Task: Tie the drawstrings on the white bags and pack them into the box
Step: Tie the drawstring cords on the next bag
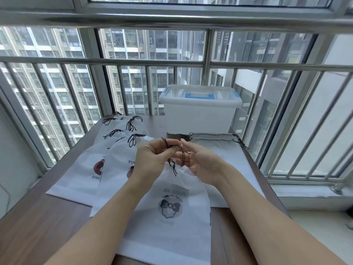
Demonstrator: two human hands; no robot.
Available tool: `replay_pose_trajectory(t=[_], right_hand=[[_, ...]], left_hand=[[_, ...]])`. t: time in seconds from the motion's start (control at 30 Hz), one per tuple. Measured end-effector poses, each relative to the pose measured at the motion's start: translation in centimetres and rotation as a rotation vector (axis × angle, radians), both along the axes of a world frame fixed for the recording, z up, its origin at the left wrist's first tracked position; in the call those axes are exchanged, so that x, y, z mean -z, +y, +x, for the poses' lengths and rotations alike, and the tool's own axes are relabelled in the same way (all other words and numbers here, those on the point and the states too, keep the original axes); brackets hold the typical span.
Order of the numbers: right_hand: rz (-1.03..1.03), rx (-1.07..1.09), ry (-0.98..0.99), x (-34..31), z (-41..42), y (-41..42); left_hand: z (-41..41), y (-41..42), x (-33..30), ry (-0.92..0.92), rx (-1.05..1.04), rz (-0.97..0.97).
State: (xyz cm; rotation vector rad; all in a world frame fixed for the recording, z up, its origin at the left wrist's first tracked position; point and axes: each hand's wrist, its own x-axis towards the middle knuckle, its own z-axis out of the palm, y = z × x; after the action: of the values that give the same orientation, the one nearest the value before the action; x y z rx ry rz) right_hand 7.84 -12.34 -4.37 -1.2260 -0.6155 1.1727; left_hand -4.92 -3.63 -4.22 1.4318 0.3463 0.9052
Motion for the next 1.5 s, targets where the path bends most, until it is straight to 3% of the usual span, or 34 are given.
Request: replay_pose_trajectory(t=[0.23,0.33,0.53,0.8,0.97,1.07,1.13,1.2,1.4,1.5], right_hand=[[0.021,-0.086,-0.093,-0.8,0.0,-0.5],[0.049,-0.080,-0.073,-0.6,-0.2,-0.2],[0.190,0.177,0.286,-1.2,1.3,-0.8],[0.155,0.327,0.410,-1.0,1.0,-0.2],[0.246,0.440,0.645,-1.0,2.1,-0.4],[0.239,0.458,0.707,-0.9,2.8,-0.5],[0.159,0.436,0.602,-0.8,3.1,-0.6],[0.075,0.415,0.406,-0.9,3.3,-0.8],[0.015,0.523,-0.363,-2.3,5.1,-2.8],[-0.057,0.422,-0.646,-2.3,4.6,-3.2]], left_hand=[[0.1,0.2,0.2,0.024,-0.028,0.117],[-0.1,0.0,0.2,0.020,0.025,0.071],[-0.1,0.4,0.0,-0.004,0.001,-0.131],[0.1,1.3,0.5,0.030,0.081,-0.249],[0.1,2.0,0.3,0.060,0.100,-0.448],[0.0,2.5,-0.1,-0.015,0.101,-0.578],[-0.1,2.9,-0.4,-0.044,0.044,-0.636],[-0.2,3.4,-0.5,0.025,-0.037,-0.566],[-2.2,5.6,-0.8,0.225,-0.370,0.225],[-2.7,5.3,-0.6,0.297,-0.306,0.473]])
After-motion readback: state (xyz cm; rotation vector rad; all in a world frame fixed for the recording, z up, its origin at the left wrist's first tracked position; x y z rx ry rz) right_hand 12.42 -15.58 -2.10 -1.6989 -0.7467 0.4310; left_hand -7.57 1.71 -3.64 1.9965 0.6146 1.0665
